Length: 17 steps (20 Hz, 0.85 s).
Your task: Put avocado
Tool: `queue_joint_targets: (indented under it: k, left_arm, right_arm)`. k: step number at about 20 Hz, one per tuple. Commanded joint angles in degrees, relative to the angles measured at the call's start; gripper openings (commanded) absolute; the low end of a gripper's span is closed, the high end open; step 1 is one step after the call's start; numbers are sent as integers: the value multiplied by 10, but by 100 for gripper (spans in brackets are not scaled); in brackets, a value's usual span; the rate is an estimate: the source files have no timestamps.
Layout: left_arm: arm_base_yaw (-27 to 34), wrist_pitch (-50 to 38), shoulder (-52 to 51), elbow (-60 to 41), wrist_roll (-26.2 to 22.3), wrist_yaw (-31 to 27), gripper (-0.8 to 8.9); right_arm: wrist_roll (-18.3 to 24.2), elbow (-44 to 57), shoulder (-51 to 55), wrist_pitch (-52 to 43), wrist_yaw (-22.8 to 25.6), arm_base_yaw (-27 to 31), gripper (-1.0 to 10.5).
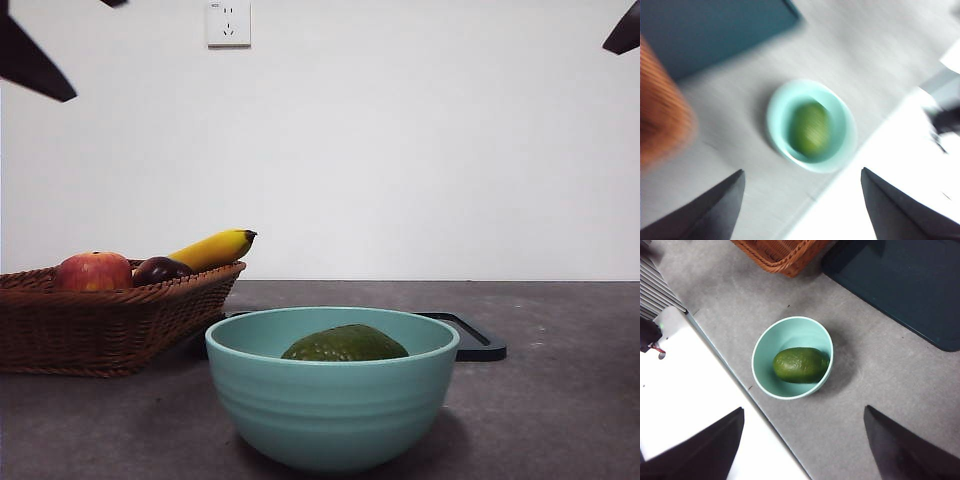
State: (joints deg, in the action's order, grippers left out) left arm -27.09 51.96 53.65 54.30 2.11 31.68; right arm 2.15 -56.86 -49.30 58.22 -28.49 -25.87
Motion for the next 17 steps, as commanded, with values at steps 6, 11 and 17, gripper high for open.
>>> queue_joint_targets:
  k: [6,11,17]
  left_arm:
    - [-4,46,-17,0,-44,72,373]
    - [-4,46,-17,0,-45,72,373]
    - [-4,46,-17,0,-47,71,373]
  right_arm:
    - [-17,-10,-109,-27,0,-13,382]
    - [-17,-10,-210,-88,15,-46,382]
    - [-18,-10,-314,-161,59,-97,361]
